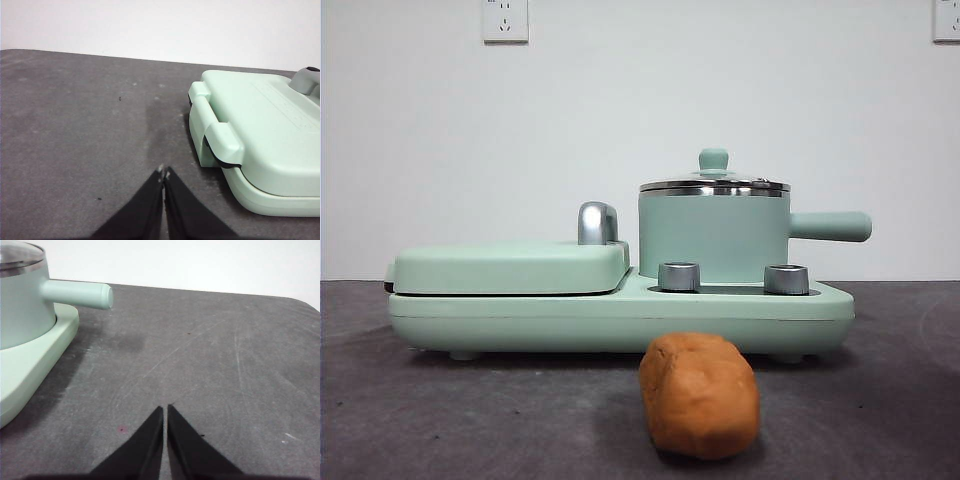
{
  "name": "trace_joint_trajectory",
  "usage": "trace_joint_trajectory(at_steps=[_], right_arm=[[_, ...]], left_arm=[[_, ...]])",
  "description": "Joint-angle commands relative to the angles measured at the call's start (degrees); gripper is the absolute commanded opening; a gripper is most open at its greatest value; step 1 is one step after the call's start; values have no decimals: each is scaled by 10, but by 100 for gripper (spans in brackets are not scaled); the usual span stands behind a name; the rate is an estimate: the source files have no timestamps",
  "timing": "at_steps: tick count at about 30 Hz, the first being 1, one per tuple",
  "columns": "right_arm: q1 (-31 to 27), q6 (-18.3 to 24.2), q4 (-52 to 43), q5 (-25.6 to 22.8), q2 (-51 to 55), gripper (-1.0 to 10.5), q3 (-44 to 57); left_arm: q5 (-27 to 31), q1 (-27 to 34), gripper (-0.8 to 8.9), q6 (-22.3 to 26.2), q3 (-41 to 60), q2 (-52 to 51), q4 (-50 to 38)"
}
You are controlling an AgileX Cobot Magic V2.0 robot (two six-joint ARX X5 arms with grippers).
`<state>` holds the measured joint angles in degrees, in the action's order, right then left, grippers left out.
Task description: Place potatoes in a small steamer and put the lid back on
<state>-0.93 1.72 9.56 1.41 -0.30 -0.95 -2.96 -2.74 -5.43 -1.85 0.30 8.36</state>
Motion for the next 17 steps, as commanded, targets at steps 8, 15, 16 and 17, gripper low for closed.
trace_joint_trajectory(at_steps=[8,15,16,17], right_arm=[[0,-96,-5,27,1,9,2],[1,-214,43,81,-1,9,-56],[1,-228,59,82,-4,10,-76],[1,-237,70,87,-8,9,-94]], left_arm=[[0,1,9,-76,9,-1,-5],[0,1,11,-165,-62,10,31],[0,1,11,-167,-84,18,55],[0,1,10,-167,-104,26,76]])
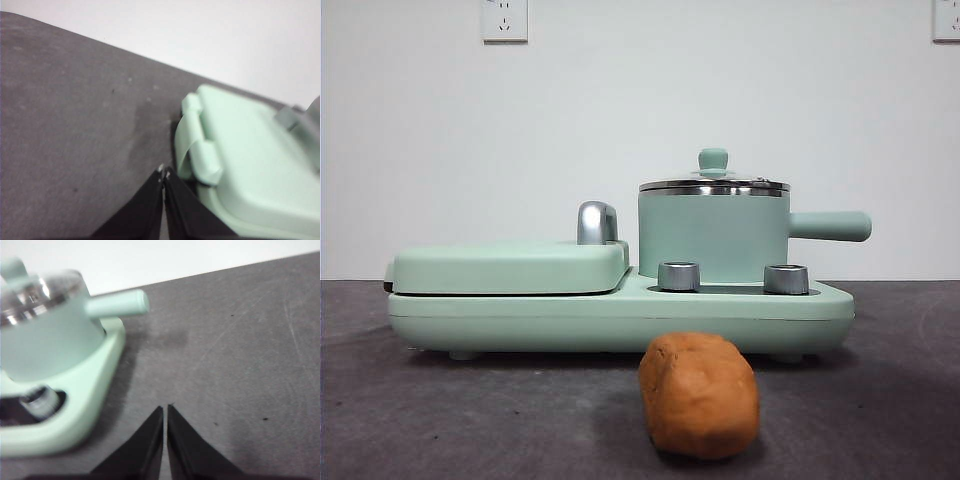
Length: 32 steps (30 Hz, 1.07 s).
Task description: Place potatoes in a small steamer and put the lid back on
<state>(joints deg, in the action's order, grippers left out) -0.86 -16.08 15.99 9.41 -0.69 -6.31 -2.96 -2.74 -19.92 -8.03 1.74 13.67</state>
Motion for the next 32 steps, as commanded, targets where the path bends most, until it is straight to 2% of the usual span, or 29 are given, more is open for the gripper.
trace_joint_trajectory(at_steps=[1,6,10,18,22,29,32], right_arm=[[0,-62,16,13,-10,9,-61],[0,-57,72,43,-66,10,-183],[0,-47,127,76,-125,9,-279],[0,13,216,230,-247,9,-434],[0,46,254,254,-289,10,-482],[0,61,262,253,-303,11,-492],[0,61,271,252,-303,64,-492]], left_arm=[[0,1,10,-22,-61,21,42],[-42,0,10,-21,-179,97,136],[-99,0,10,8,-263,169,182],[-237,0,10,98,-387,296,232],[-290,-8,10,122,-413,332,231],[-292,-16,11,152,-415,346,219],[-292,-16,72,152,-415,346,214]])
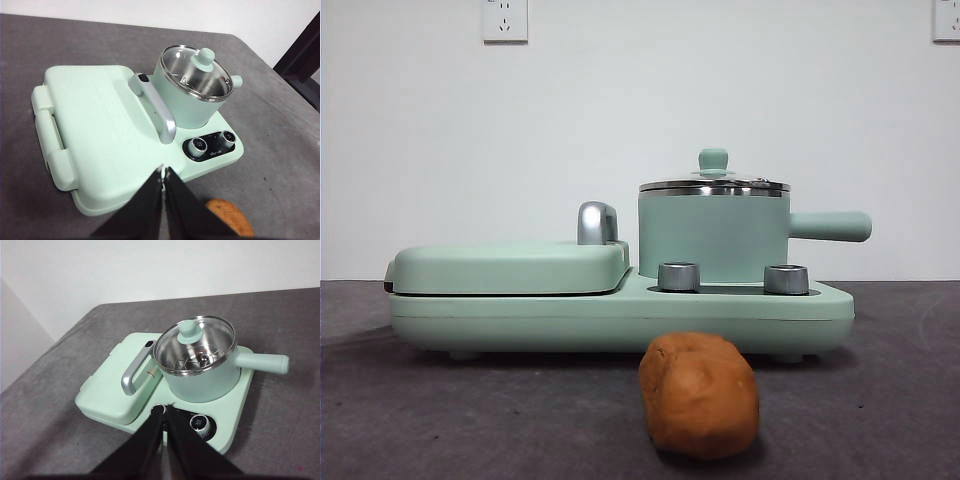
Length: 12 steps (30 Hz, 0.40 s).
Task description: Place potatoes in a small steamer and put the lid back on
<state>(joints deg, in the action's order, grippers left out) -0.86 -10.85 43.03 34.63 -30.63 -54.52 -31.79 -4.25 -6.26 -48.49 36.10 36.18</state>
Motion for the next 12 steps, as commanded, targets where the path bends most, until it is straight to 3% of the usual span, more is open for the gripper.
trace_joint_trajectory(at_steps=[1,5,8,12], right_arm=[[0,9,4,-1,-4,112,-9],[0,9,8,-1,-4,363,-9],[0,9,8,-1,-4,463,-9],[0,11,8,-1,-4,475,-9]], left_arm=[[-4,-1,133,13,-10,3,-14],[-4,-1,462,-14,-10,7,-17],[-4,-9,464,-26,-12,21,-16],[-10,-39,465,-26,-33,70,-15]])
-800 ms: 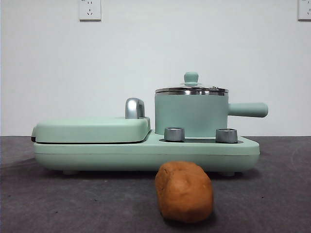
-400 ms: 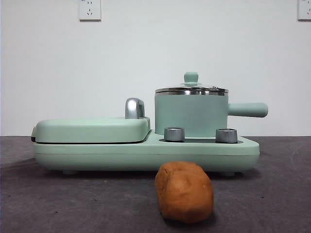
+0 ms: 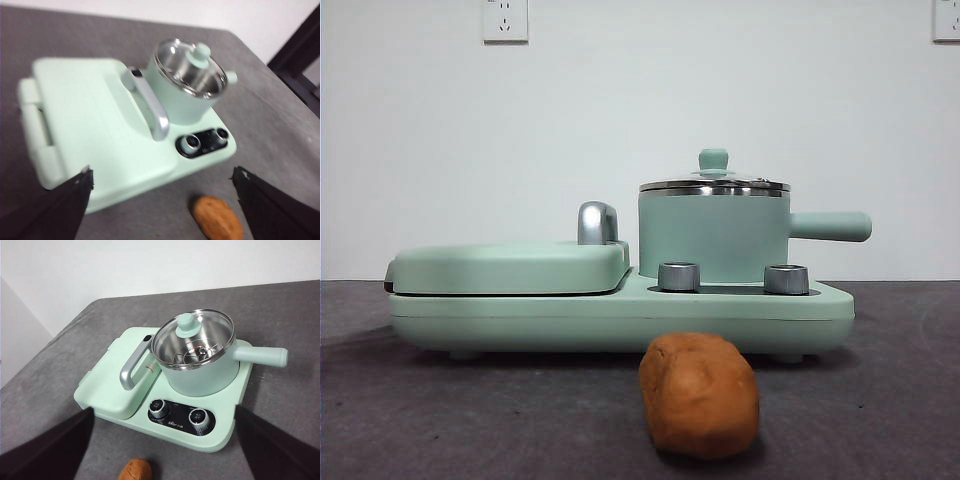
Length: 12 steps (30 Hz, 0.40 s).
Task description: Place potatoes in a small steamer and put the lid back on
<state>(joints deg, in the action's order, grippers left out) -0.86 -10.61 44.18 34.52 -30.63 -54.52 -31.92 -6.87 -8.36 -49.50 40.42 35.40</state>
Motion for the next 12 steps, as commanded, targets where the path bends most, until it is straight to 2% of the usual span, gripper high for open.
trace_joint_trajectory(at_steps=[1,5,12], right_arm=[[0,9,-4,0,-4,475,-9],[0,9,-4,1,-4,475,-9],[0,8,-3,3,-4,475,-9]], left_arm=[[-9,-25,465,-4,-35,46,-7],[-9,-66,465,5,-88,123,-7],[-9,-129,465,54,-232,304,-4]])
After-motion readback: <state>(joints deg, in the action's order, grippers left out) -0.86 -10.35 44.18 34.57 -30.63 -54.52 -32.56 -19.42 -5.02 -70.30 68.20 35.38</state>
